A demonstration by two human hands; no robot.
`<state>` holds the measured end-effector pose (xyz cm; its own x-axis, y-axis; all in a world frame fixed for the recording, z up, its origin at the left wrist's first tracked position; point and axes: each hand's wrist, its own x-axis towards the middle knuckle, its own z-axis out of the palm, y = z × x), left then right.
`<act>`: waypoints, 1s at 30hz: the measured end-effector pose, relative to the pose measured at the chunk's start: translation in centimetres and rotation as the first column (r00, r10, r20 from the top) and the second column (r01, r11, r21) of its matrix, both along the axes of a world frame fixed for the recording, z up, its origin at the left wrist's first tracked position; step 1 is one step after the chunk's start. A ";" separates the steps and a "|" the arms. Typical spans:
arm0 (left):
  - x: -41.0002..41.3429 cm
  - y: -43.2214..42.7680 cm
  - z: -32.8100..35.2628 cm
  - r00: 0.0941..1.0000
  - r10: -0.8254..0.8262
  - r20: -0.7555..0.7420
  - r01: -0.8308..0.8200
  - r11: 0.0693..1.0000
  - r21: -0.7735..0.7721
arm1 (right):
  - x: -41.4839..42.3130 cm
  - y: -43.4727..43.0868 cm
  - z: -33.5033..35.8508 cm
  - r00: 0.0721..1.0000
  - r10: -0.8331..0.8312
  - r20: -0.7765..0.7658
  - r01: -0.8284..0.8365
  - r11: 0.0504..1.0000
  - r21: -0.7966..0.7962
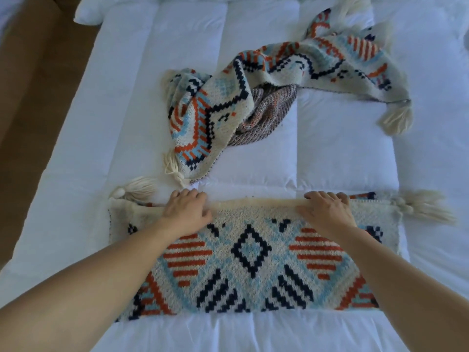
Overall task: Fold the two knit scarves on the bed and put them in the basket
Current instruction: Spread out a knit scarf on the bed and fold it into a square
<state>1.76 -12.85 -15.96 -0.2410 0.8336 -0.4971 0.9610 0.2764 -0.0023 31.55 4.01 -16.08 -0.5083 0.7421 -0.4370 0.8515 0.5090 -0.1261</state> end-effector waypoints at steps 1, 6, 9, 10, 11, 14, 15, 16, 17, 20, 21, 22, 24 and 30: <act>1.8 1.0 0.1 0.999 -0.003 0.051 0.002 1.000 0.017 | 0.9 0.5 0.1 1.000 0.006 0.003 -0.006 1.000 -0.005; 10.9 7.0 0.5 0.981 -0.034 0.192 0.023 0.998 0.061 | 6.6 4.0 0.2 1.000 0.012 0.015 -0.013 1.000 0.021; 15.7 10.4 0.6 0.971 -0.073 0.228 0.059 0.996 0.067 | 10.3 6.1 0.0 1.000 -0.012 0.021 0.012 1.000 0.012; 17.1 11.4 0.6 0.967 -0.083 0.240 0.068 0.995 0.068 | 11.5 6.8 0.0 1.000 -0.014 0.019 0.014 1.000 0.005; 18.4 12.4 0.4 0.963 -0.089 0.253 0.074 0.995 0.068 | 12.5 7.5 0.0 1.000 -0.014 0.017 0.014 1.000 -0.002; 21.3 14.2 -0.2 0.953 -0.083 0.292 0.069 0.996 0.057 | 15.0 9.1 0.0 1.000 0.006 0.028 -0.005 1.000 -0.016; 21.9 14.5 -0.4 0.950 -0.061 0.306 0.051 0.998 0.041 | 15.7 9.6 0.0 0.999 0.004 0.033 -0.004 1.000 -0.025; 22.2 14.6 -0.5 0.949 -0.034 0.312 0.027 0.999 0.026 | 16.2 10.0 0.1 0.999 0.002 0.032 -0.001 0.999 -0.032; 22.4 14.5 -0.6 0.952 -0.011 0.305 0.007 1.000 0.013 | 16.6 10.5 0.3 1.000 0.003 0.028 -0.002 0.999 -0.033; 22.3 14.3 -0.4 0.974 -0.002 0.225 0.000 1.000 0.012 | 16.8 11.3 0.6 0.997 0.054 -0.046 -0.051 0.997 0.061; 22.2 14.3 -0.4 0.980 0.004 0.199 -0.008 1.000 0.022 | 16.4 11.6 0.8 0.993 0.072 -0.090 -0.063 0.992 0.108; 22.1 14.4 -0.3 0.985 0.013 0.174 -0.019 0.999 0.031 | 15.9 11.9 1.0 0.988 0.085 -0.130 -0.066 0.987 0.146; 22.2 14.9 -0.2 0.992 0.020 0.128 -0.023 1.000 0.021 | 15.0 12.6 1.0 0.982 0.093 -0.162 -0.064 0.982 0.179; 24.2 17.7 0.0 0.988 -0.038 0.152 0.041 0.999 -0.019 | 14.7 12.9 -0.7 0.996 0.043 -0.075 -0.032 0.990 0.134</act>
<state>25.94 4.80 -16.00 -0.1290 0.8294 -0.5436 0.9609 0.2399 0.1381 46.30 16.88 -16.82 -0.5654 0.7707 -0.2939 0.8217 0.5571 -0.1200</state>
